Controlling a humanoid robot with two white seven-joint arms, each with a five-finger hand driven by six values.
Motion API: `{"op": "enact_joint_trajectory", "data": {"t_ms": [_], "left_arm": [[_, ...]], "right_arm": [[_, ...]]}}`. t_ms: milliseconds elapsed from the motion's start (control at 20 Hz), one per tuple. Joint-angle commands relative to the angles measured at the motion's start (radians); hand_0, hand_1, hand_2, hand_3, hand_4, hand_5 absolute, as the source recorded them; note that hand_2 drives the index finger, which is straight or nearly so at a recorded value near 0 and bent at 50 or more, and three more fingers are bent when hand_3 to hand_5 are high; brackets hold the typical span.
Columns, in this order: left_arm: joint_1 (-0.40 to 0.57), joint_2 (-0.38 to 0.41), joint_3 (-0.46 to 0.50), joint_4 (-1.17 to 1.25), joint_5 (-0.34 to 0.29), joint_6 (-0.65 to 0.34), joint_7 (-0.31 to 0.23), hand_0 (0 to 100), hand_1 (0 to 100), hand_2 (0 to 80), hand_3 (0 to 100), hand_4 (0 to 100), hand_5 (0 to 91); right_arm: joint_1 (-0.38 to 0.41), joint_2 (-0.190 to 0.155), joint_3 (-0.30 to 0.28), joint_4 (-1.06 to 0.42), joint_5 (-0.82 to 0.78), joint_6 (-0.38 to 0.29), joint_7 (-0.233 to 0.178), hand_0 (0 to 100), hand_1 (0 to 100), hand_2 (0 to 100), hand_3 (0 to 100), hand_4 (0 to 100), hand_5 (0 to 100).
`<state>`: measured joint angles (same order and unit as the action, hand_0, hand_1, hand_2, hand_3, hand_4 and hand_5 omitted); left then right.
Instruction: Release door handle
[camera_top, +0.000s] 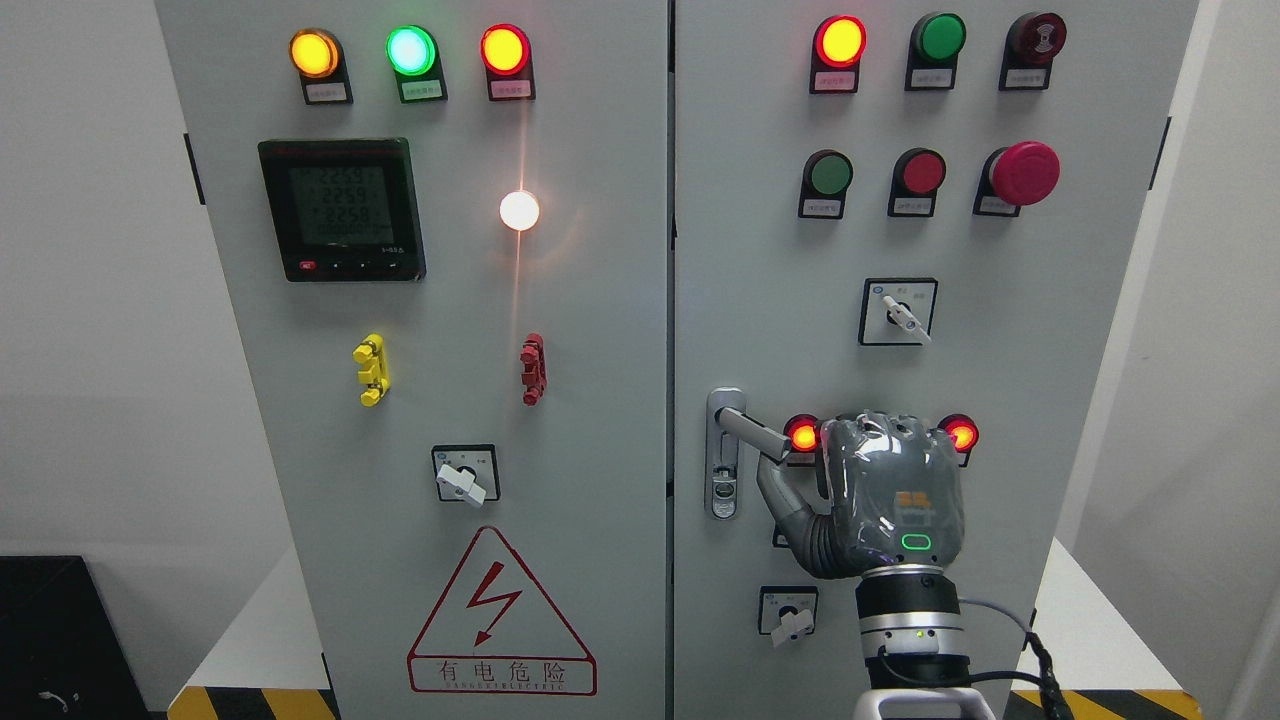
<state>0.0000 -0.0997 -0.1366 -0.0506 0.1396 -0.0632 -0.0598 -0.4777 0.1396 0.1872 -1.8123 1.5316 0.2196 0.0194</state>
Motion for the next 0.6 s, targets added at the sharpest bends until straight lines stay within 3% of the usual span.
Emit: {"op": "enact_joint_trajectory", "data": {"t_ms": [0,551], "left_arm": [[0.020,0.000,0.000,0.000,0.000,0.000,0.000,12,56,0.0,0,0,0.0],[0.020,0.000,0.000,0.000,0.000,0.000,0.000,12,56,0.0,0,0,0.0]], "right_arm": [[-0.001,0.000,-0.006,-0.002,-0.001,0.000,-0.001,53,28,98,100,100,100],[-0.002,0.000,-0.008,-0.009,-0.001,0.000,-0.001,53,27,98,100,100,100]]}}
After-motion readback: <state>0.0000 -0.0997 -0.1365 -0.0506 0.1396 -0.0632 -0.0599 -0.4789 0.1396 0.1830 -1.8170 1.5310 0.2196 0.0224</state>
